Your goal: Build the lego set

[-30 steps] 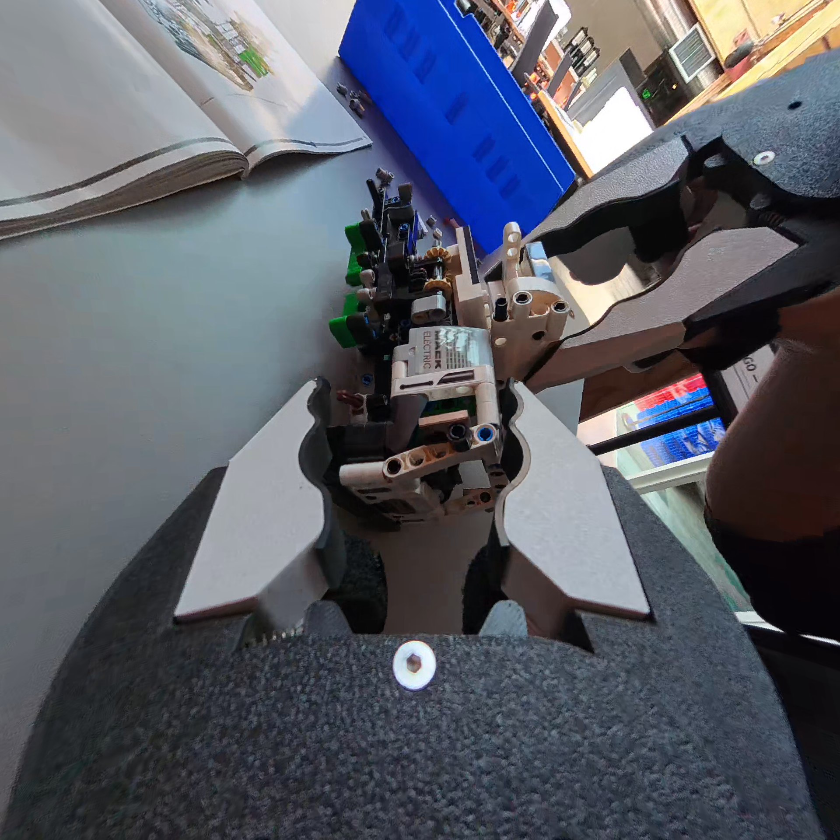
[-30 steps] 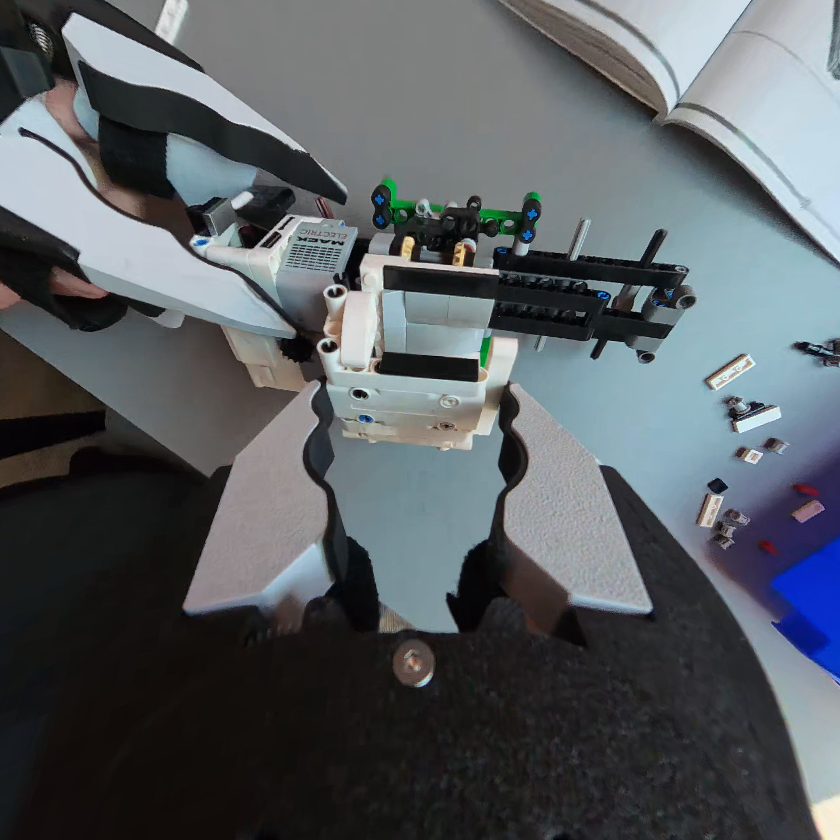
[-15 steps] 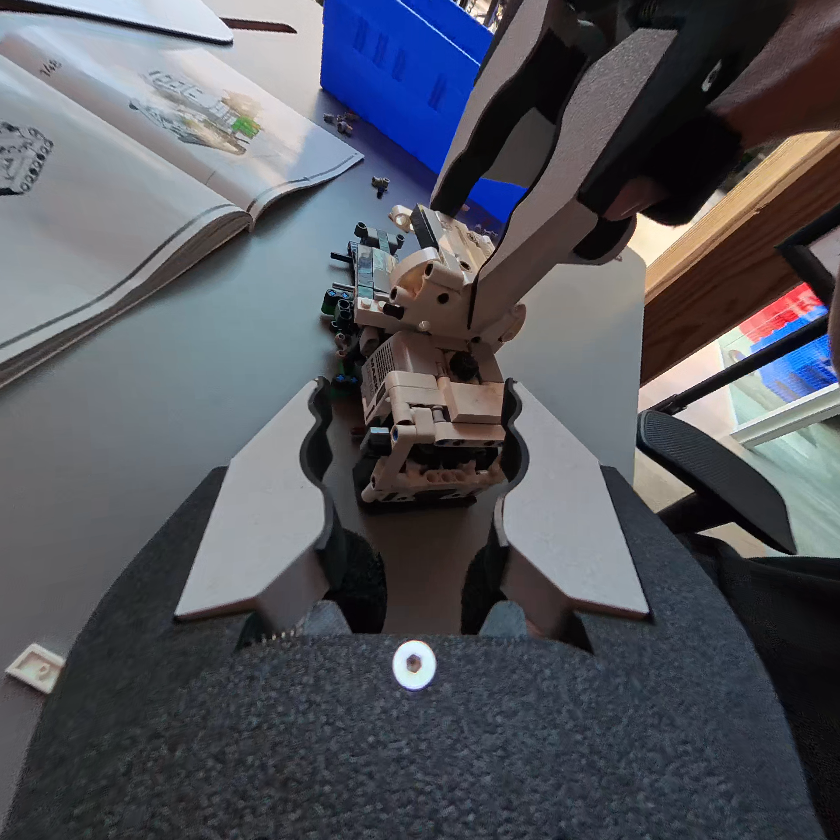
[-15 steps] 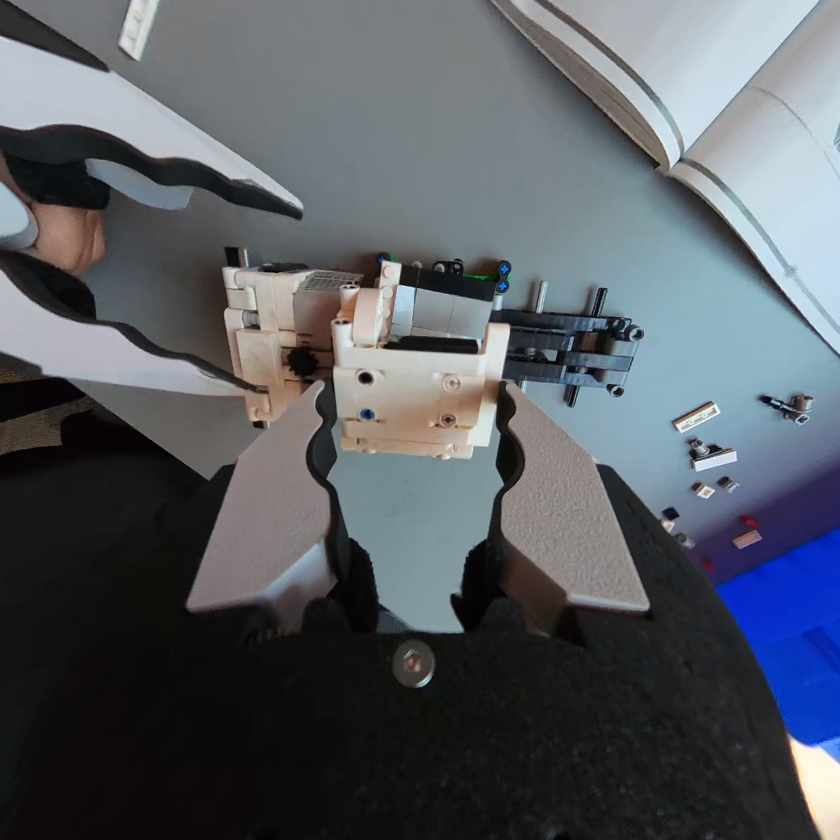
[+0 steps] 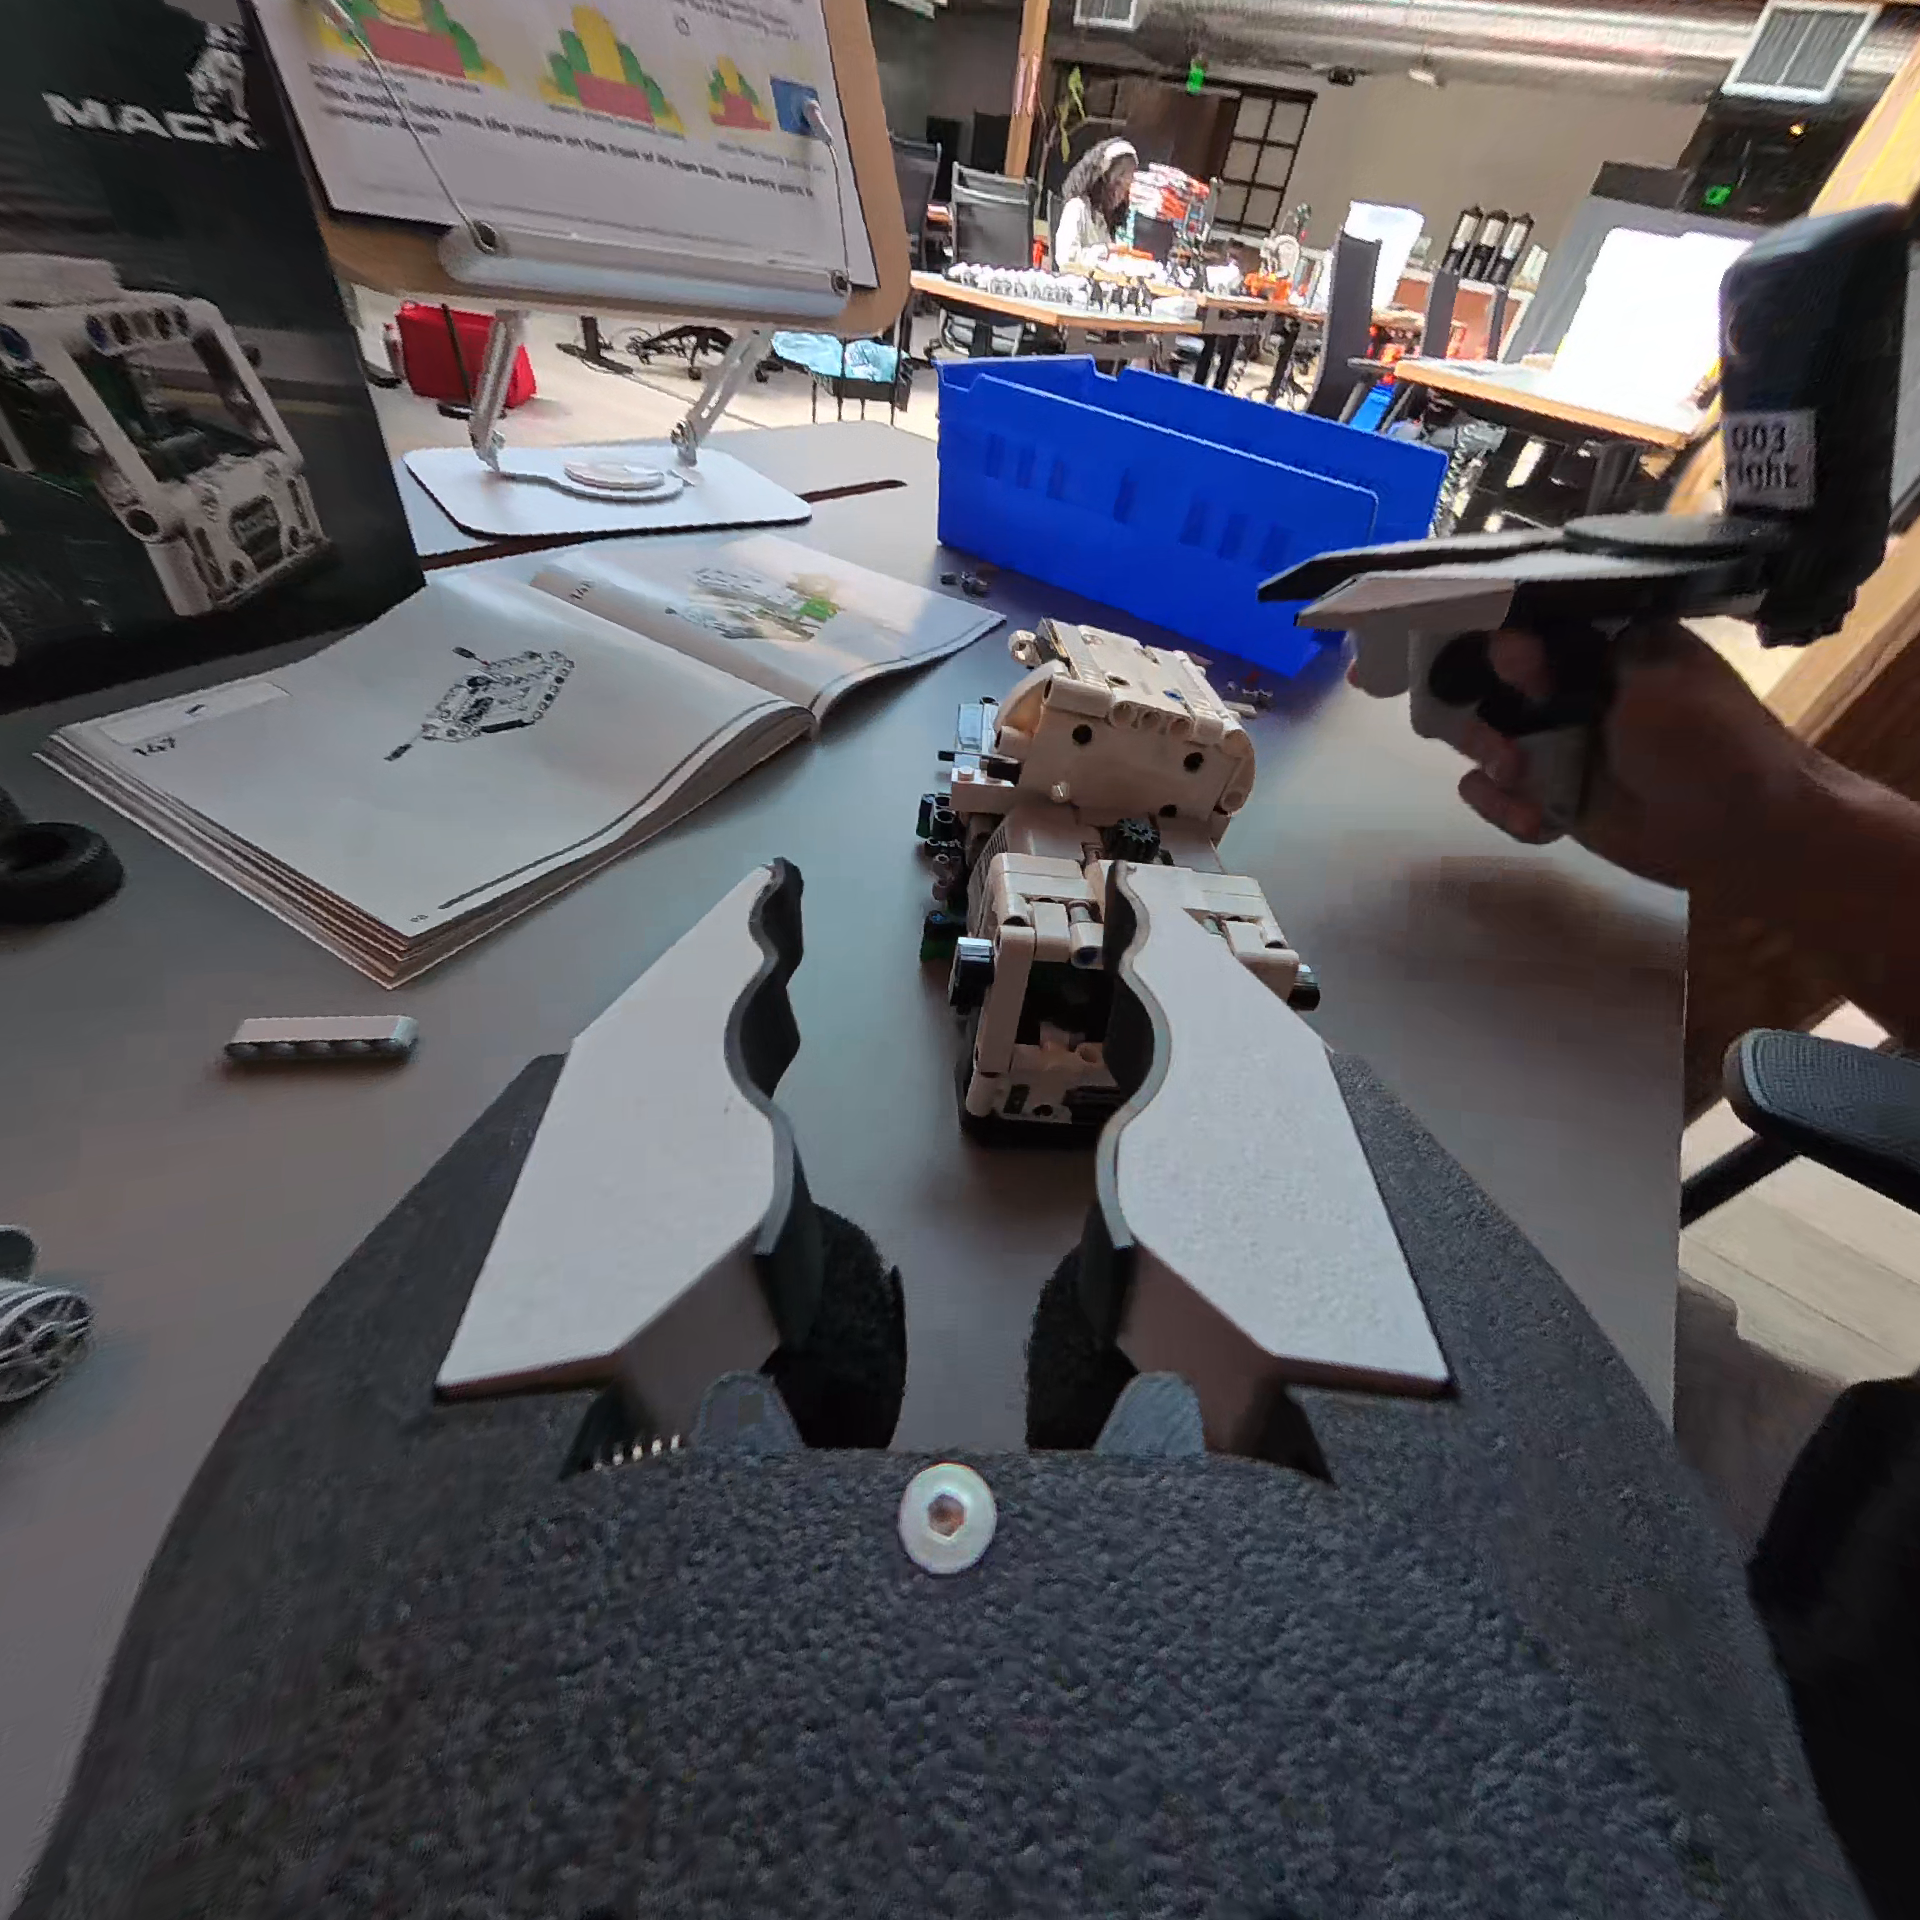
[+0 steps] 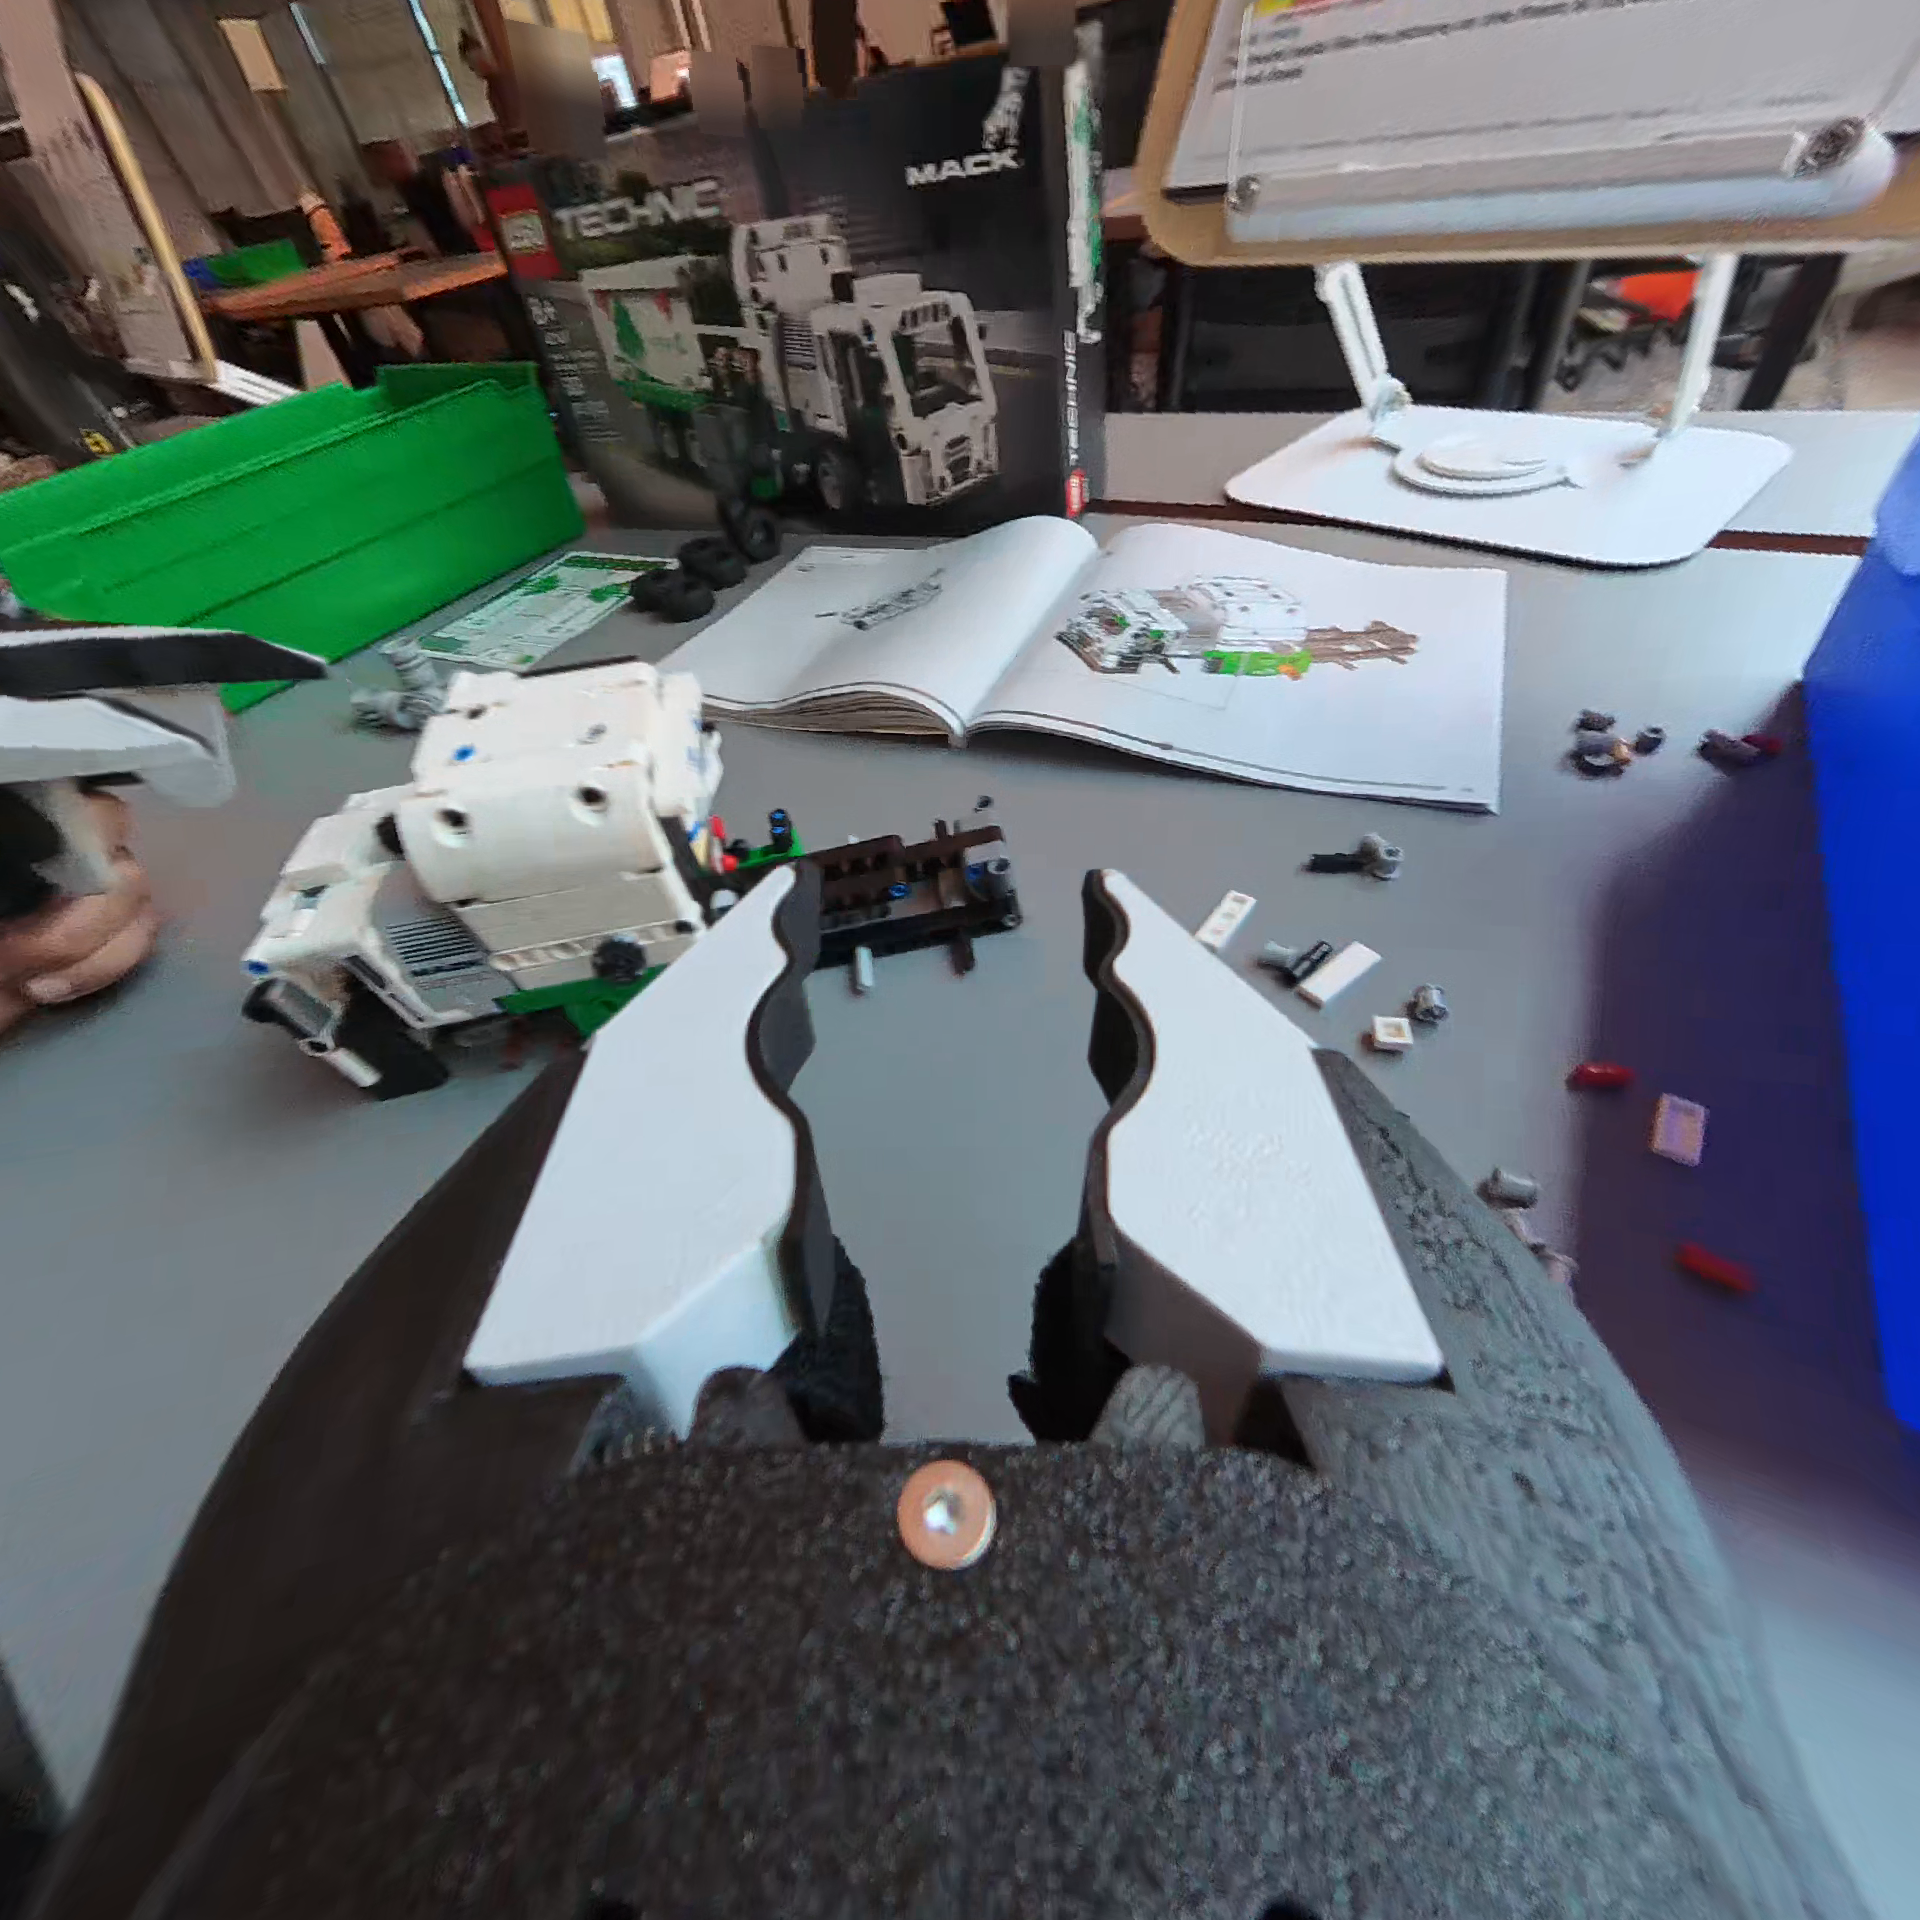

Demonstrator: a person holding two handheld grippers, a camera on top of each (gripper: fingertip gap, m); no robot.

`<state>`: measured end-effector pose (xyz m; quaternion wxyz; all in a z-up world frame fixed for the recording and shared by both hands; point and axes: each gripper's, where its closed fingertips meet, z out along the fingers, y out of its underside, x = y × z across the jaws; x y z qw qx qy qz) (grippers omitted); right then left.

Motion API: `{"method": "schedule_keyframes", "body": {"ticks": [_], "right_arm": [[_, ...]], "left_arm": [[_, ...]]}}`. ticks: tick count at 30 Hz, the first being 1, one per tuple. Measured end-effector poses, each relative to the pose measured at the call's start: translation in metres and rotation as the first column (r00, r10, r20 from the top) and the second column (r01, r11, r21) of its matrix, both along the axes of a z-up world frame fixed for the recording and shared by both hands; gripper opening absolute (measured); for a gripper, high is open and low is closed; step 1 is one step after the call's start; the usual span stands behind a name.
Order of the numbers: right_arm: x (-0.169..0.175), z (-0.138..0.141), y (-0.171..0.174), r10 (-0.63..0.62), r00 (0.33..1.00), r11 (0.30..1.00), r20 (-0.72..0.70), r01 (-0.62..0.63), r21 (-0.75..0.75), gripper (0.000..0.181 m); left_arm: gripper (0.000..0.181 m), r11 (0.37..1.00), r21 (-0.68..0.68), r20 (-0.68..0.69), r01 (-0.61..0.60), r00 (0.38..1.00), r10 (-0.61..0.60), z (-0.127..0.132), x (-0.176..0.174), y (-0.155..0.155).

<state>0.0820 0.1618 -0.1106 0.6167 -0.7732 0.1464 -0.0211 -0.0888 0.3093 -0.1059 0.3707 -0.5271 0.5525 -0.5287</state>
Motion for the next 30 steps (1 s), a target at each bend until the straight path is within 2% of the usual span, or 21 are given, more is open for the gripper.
{"method": "schedule_keyframes", "body": {"ticks": [1, 3, 6, 11, 19, 25, 28, 30], "right_arm": [[0.008, -0.002, 0.000, -0.016, 1.000, 1.000, -0.013, 0.016, 0.013, 0.049], [0.020, 0.003, 0.005, -0.029, 0.999, 0.997, -0.035, 0.032, 0.069, 0.049], [0.032, 0.005, 0.009, -0.069, 0.998, 0.994, 0.013, 0.068, 0.082, 0.047], [0.026, 0.001, 0.007, -0.055, 0.997, 0.997, 0.051, 0.052, 0.057, 0.043], [0.018, -0.009, 0.016, -0.006, 0.996, 0.999, 0.084, 0.008, -0.032, 0.043], [0.019, -0.014, 0.016, 0.002, 1.000, 0.999, 0.025, -0.001, -0.046, 0.044], [0.019, -0.014, 0.015, 0.011, 1.000, 0.999, -0.008, -0.012, -0.035, 0.044], [0.019, -0.012, 0.014, 0.016, 1.000, 1.000, -0.014, -0.016, -0.018, 0.044]], "left_arm": [[0.056, 1.000, -0.005, 0.018, -0.018, 1.000, 0.018, 0.003, -0.001, 0.003], [0.056, 0.999, -0.028, 0.047, -0.036, 0.998, 0.037, 0.007, -0.004, 0.008], [0.057, 0.997, -0.067, 0.050, -0.048, 0.997, 0.052, 0.008, -0.004, 0.013], [0.057, 0.994, -0.094, 0.018, -0.056, 0.998, 0.058, 0.004, -0.001, 0.016], [0.057, 0.997, 0.012, -0.034, -0.080, 0.996, 0.080, -0.006, 0.004, 0.010], [0.058, 0.987, 0.147, -0.098, -0.067, 0.992, 0.082, -0.018, 0.010, -0.001], [0.052, 0.987, 0.134, -0.091, -0.092, 0.990, 0.104, -0.015, 0.013, 0.001], [0.058, 0.995, 0.094, -0.106, -0.027, 0.994, 0.037, -0.002, 0.021, -0.019]]}}
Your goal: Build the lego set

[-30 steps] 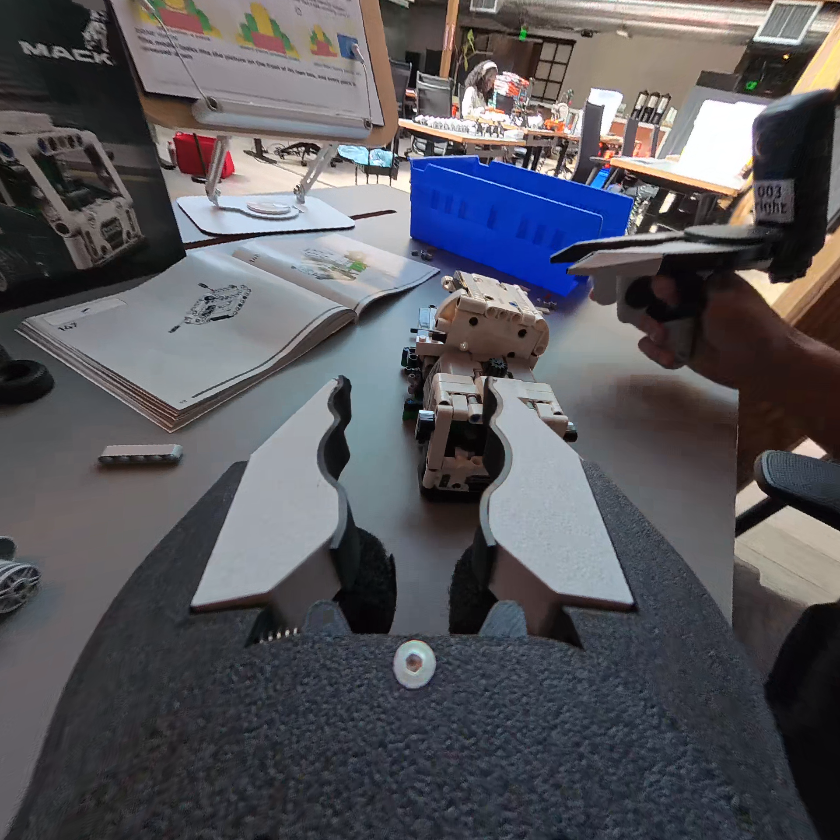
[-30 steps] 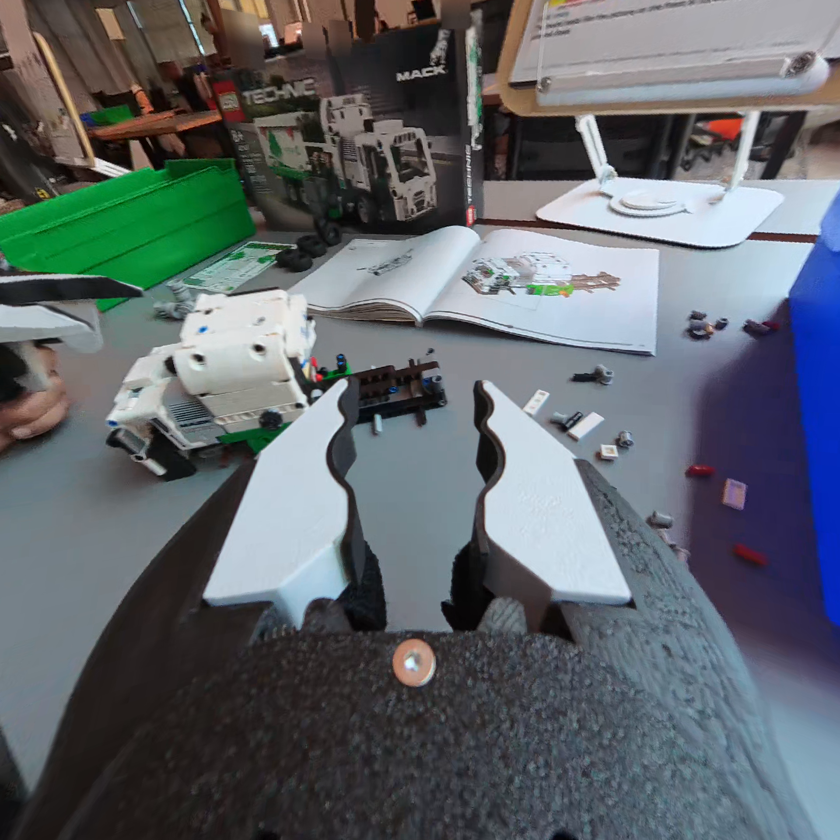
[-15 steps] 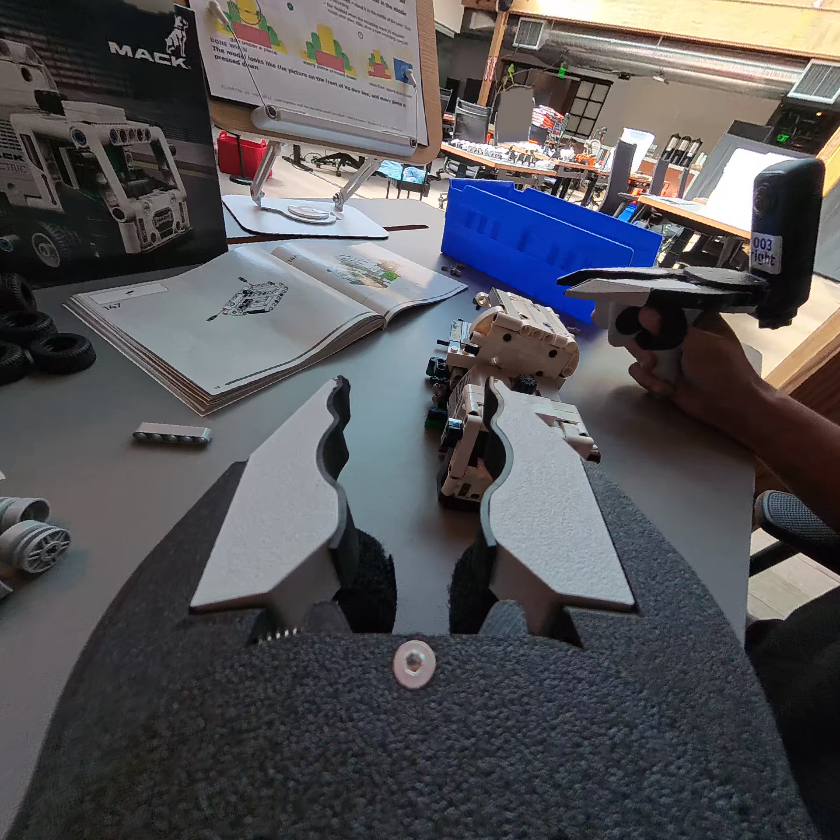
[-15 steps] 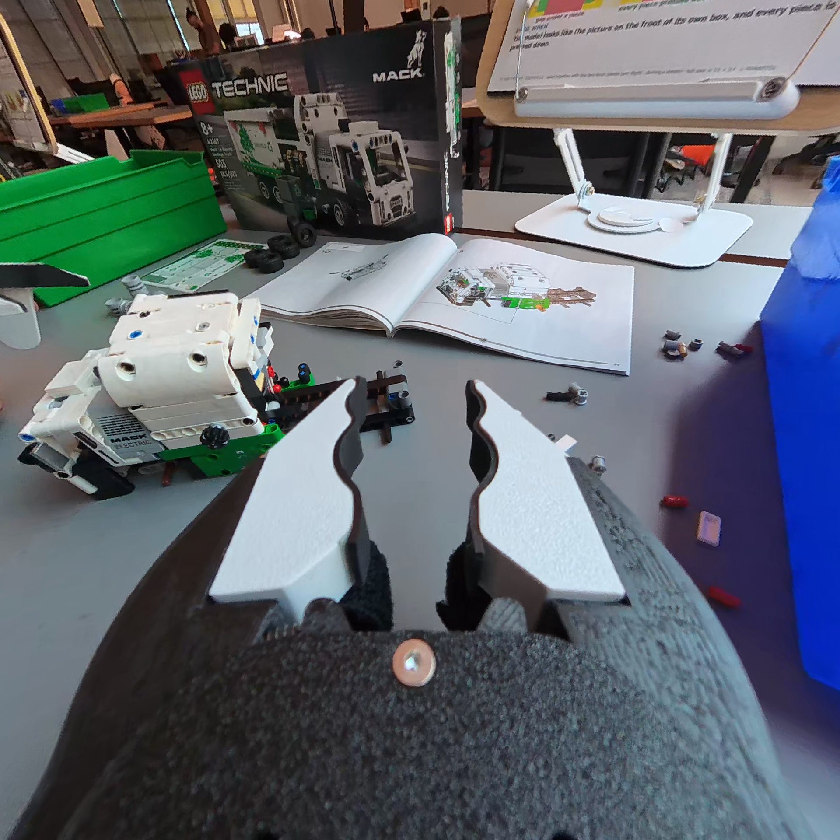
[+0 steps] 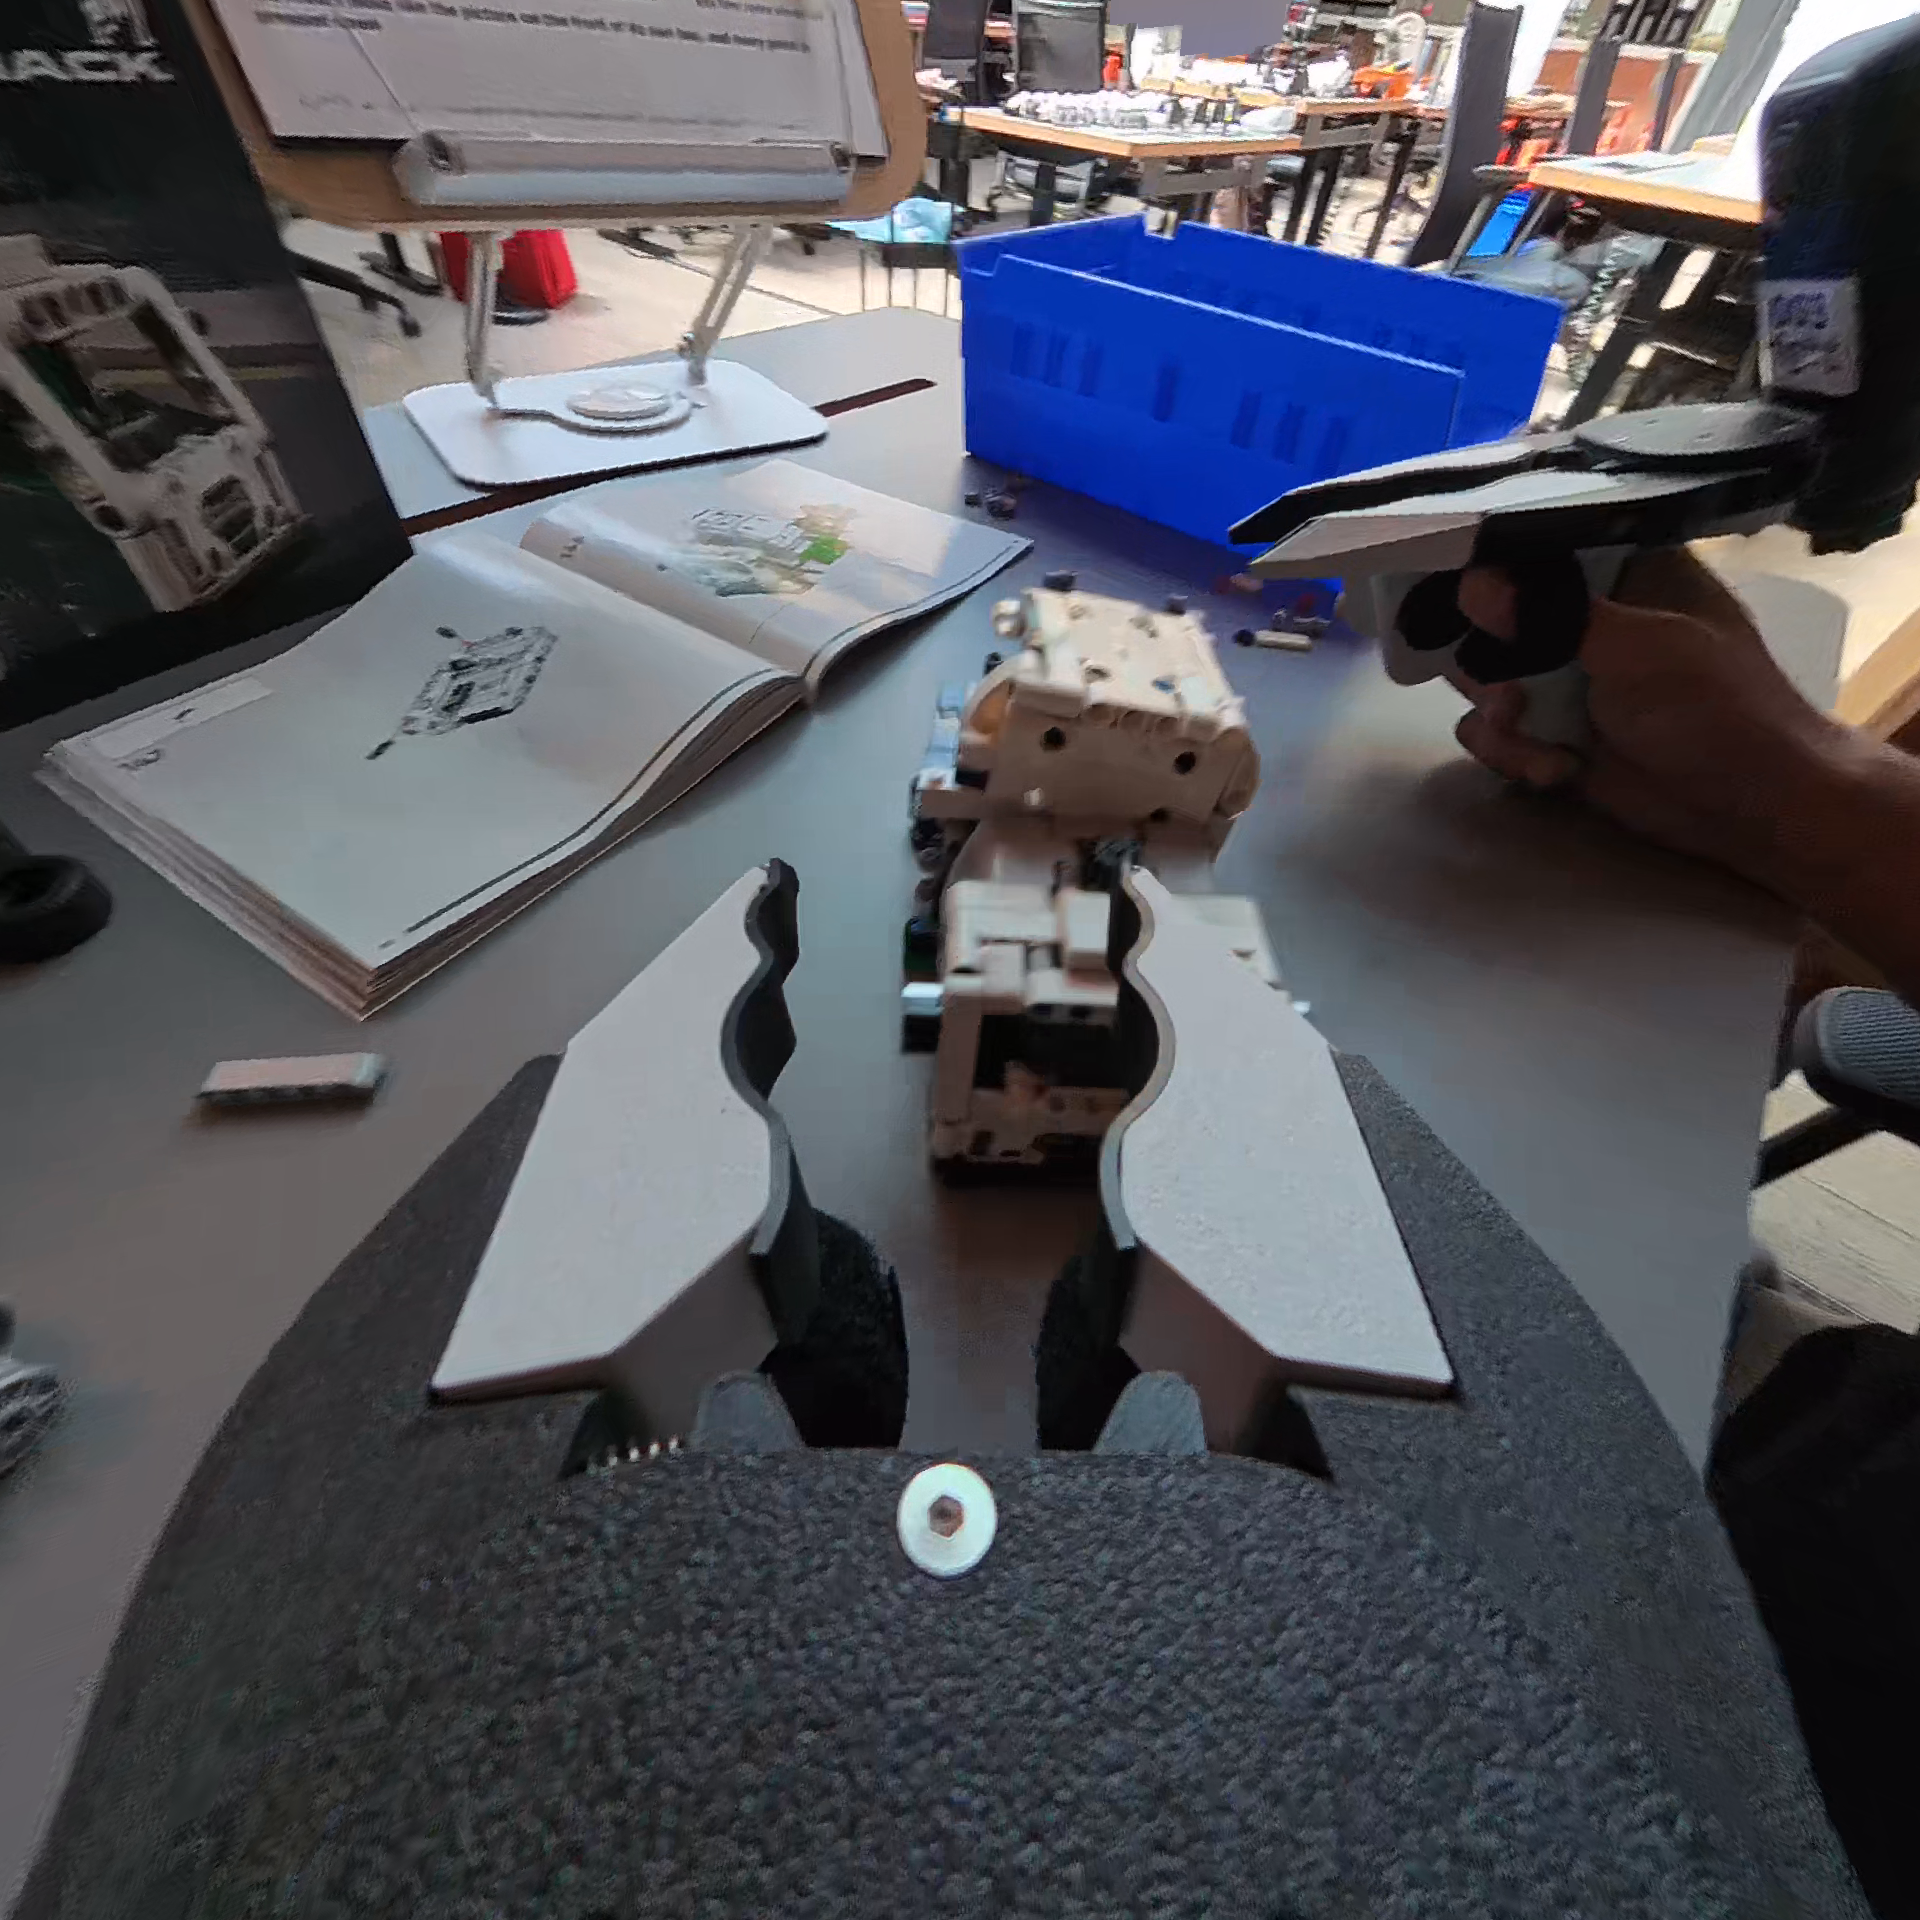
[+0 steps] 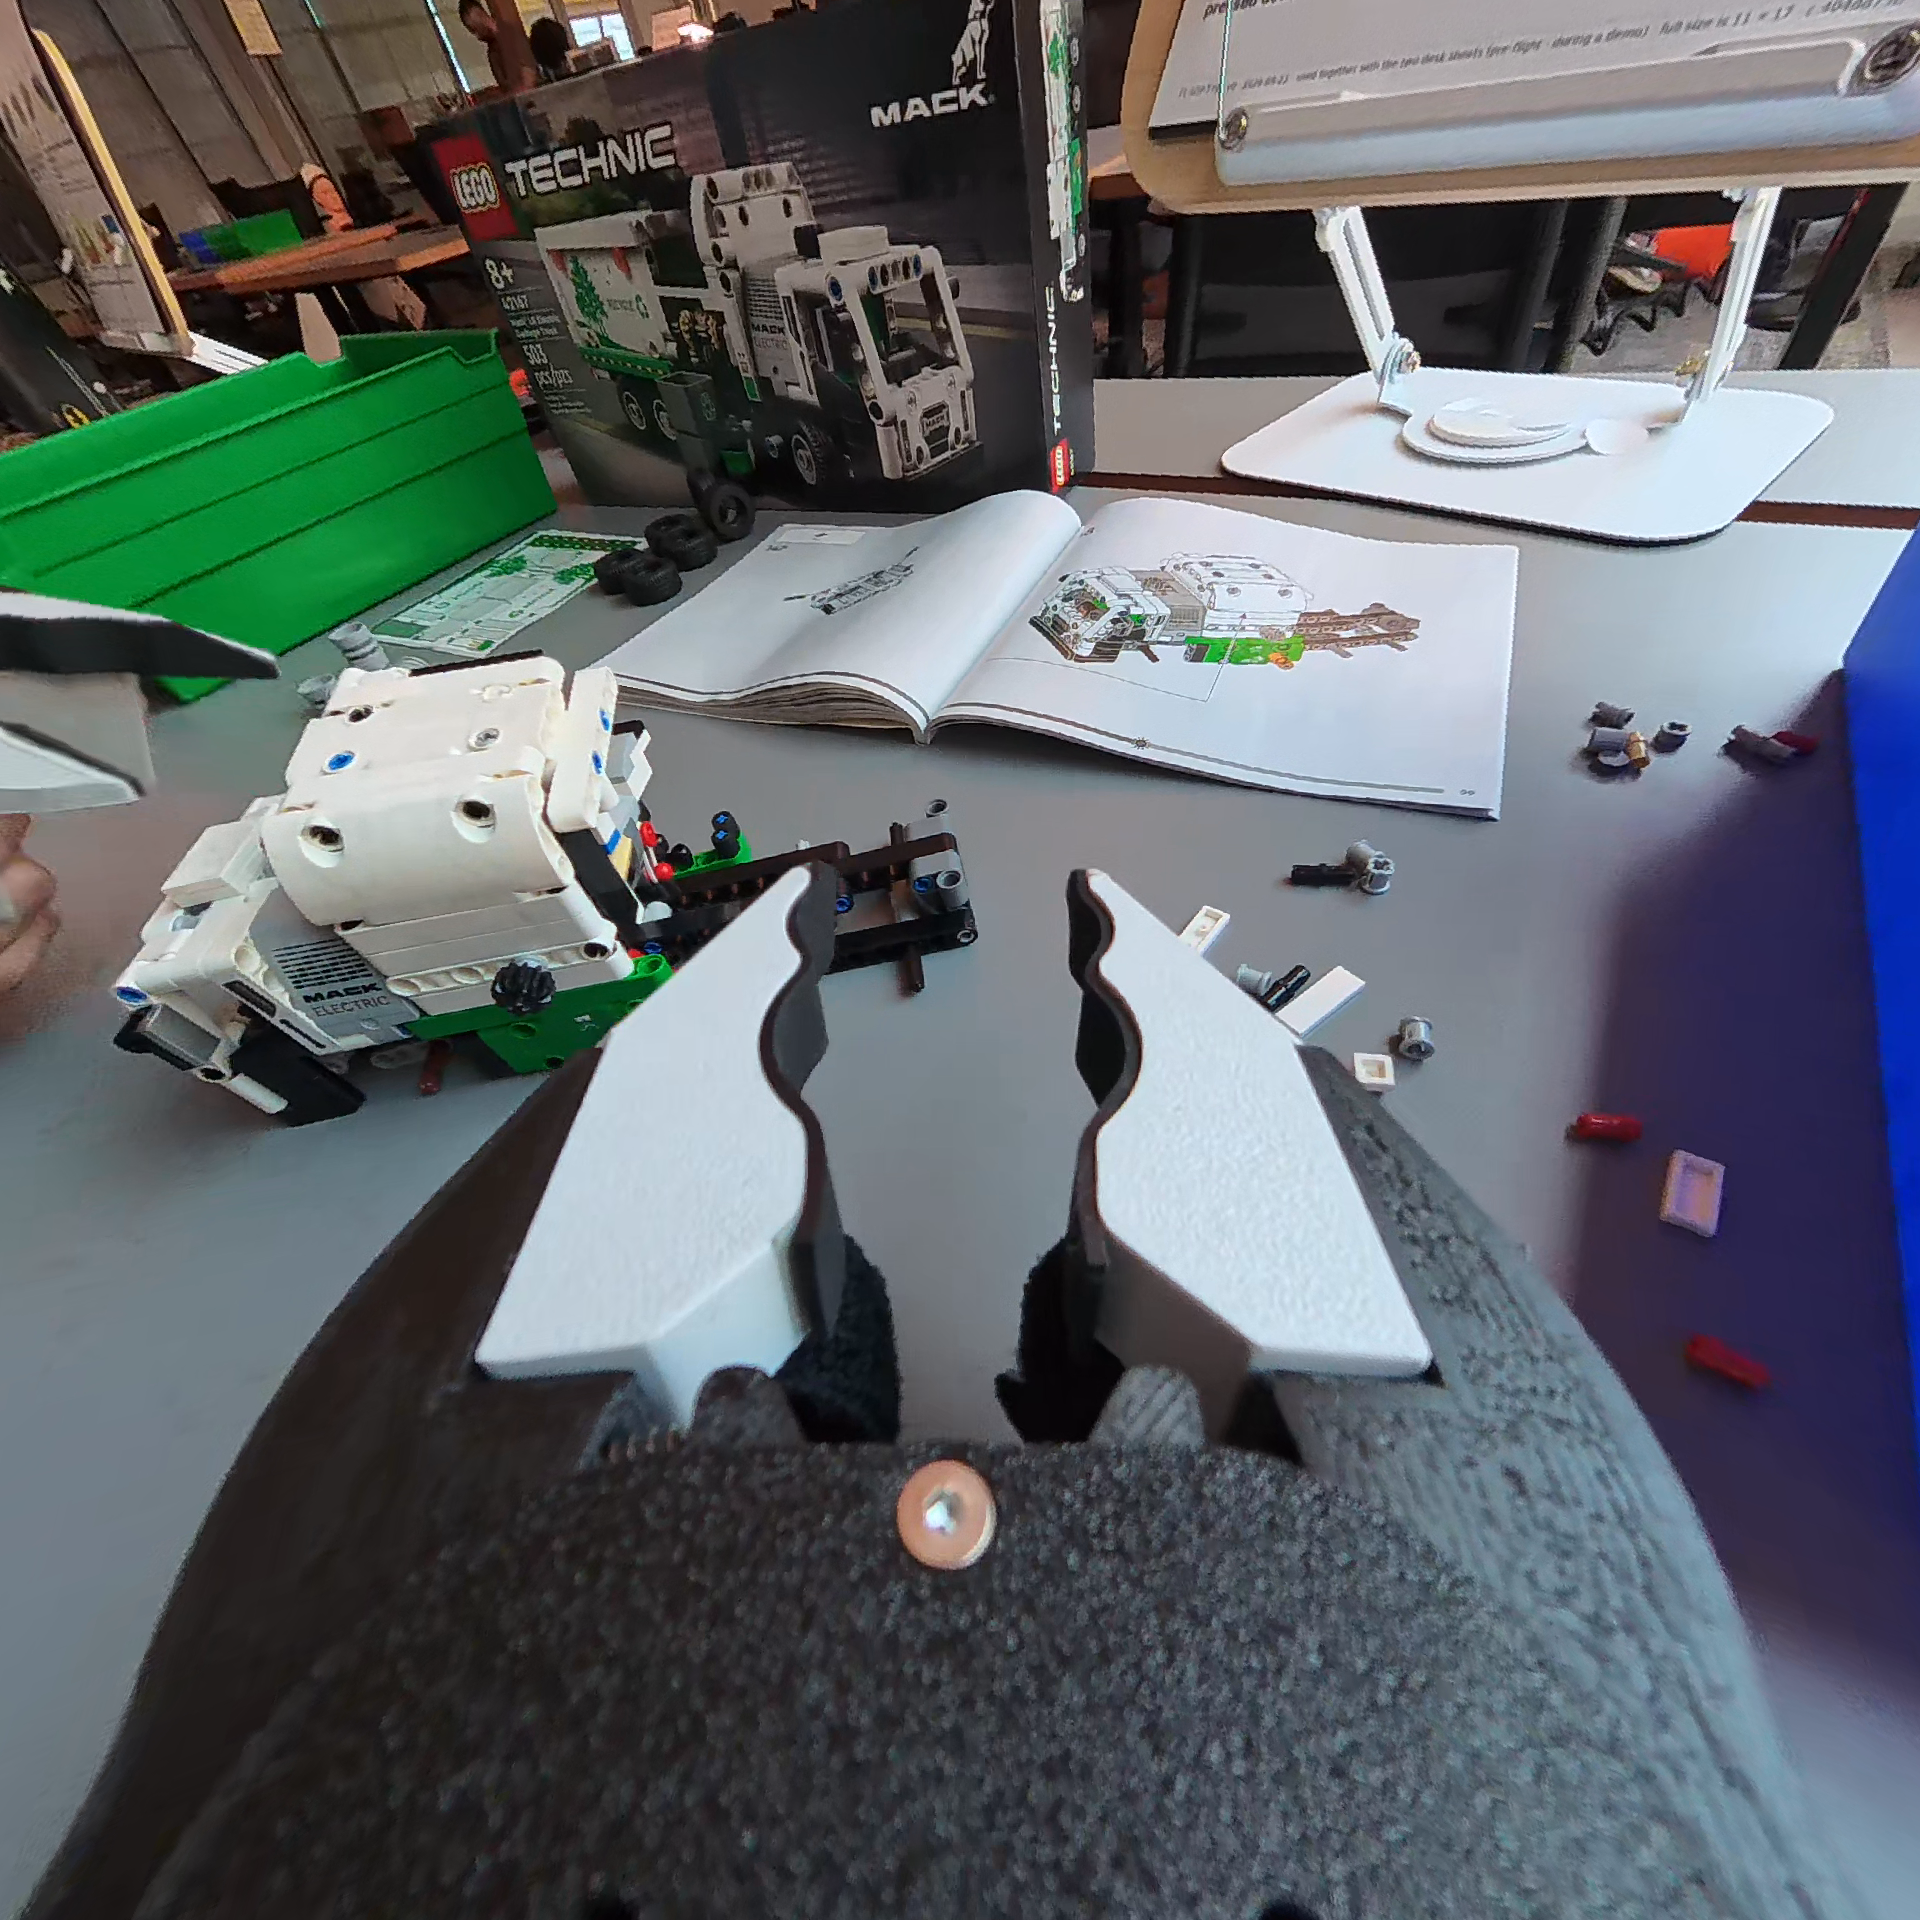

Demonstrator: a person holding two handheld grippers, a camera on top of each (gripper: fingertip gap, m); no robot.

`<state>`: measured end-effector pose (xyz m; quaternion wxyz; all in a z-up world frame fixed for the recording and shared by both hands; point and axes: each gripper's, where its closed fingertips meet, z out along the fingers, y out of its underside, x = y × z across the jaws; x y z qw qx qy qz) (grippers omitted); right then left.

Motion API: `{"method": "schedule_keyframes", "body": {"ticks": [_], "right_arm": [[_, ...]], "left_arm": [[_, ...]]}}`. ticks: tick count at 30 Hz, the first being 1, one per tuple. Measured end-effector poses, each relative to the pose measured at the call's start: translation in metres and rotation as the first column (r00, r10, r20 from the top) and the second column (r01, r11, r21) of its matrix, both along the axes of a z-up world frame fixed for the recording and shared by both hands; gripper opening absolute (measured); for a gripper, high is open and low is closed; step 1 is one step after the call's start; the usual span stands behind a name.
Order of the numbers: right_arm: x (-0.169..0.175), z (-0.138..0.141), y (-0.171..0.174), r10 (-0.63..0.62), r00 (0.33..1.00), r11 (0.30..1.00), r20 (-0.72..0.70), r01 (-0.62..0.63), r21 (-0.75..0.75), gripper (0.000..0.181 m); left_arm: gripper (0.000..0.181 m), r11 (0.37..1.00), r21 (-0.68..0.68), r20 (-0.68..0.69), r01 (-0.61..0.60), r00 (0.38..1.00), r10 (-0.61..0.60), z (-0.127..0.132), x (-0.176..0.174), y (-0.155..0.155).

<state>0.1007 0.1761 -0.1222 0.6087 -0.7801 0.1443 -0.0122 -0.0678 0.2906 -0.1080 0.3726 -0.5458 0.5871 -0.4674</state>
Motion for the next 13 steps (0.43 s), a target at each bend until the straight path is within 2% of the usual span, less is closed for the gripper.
{"method": "schedule_keyframes", "body": {"ticks": [5, 8, 13], "right_arm": [[-0.002, 0.001, 0.000, 0.012, 1.000, 1.000, -0.006, -0.012, 0.007, 0.044], [-0.005, 0.000, 0.000, 0.023, 1.000, 1.000, -0.001, -0.023, 0.003, 0.044], [-0.008, 0.000, 0.001, 0.035, 0.999, 0.999, 0.002, -0.035, -0.001, 0.044]], "left_arm": [[0.074, 0.995, 0.093, -0.092, 0.030, 0.996, -0.022, 0.027, 0.038, -0.041], [0.081, 0.989, 0.146, -0.197, 0.026, 0.980, 0.004, 0.017, 0.051, -0.047], [0.083, 0.967, 0.249, -0.355, 0.059, 0.934, 0.035, -0.009, 0.062, -0.049]]}}
